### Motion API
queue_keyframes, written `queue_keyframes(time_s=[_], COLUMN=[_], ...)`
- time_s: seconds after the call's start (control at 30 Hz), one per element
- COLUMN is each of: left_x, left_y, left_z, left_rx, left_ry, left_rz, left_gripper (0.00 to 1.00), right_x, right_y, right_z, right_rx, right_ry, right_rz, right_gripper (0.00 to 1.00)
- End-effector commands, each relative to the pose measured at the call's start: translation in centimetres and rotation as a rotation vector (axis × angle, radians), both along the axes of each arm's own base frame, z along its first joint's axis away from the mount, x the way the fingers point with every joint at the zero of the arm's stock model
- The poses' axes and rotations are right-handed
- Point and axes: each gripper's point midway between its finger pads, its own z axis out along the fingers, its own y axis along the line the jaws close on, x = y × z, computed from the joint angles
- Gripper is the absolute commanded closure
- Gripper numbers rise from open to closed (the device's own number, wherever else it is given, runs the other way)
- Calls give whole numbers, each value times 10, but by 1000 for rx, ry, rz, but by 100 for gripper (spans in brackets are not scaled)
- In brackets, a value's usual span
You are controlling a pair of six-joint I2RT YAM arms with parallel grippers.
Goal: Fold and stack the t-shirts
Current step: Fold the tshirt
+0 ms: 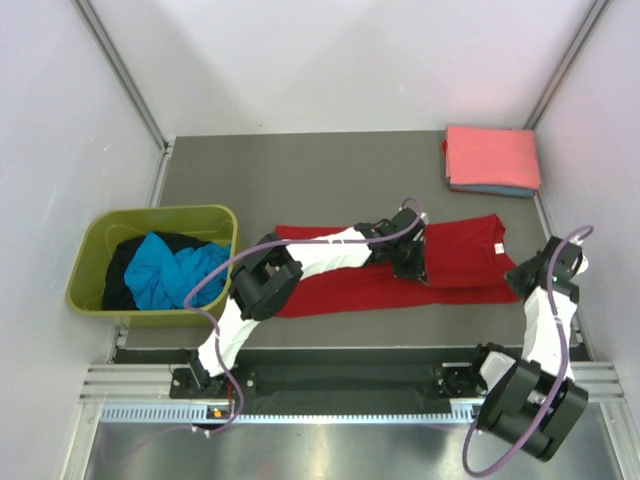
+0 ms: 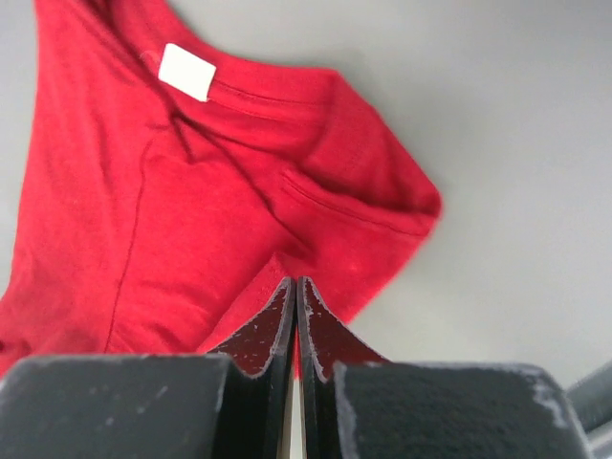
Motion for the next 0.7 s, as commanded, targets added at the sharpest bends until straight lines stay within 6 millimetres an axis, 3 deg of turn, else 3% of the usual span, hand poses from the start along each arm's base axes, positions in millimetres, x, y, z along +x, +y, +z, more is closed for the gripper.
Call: queue_keyframes(time_s=[0.0, 0.17, 0.33, 0.67], left_x=[13, 27, 39, 62], left_y=[-1, 2, 5, -9], left_z=[2, -7, -10, 17], left_rx=[1, 12, 6, -93], left_ry=[46, 71, 76, 16], left_rz=[39, 79, 107, 97], left_gripper=[98, 97, 98, 98], right_x=[32, 50, 70, 91], right_y=[-7, -4, -9, -6], right_z=[23, 16, 21, 14], right_rx=[-44, -2, -20, 9], right_ry=[-79, -67, -86, -62], right_rz=[110, 166, 205, 255], right_gripper=[100, 100, 100, 100])
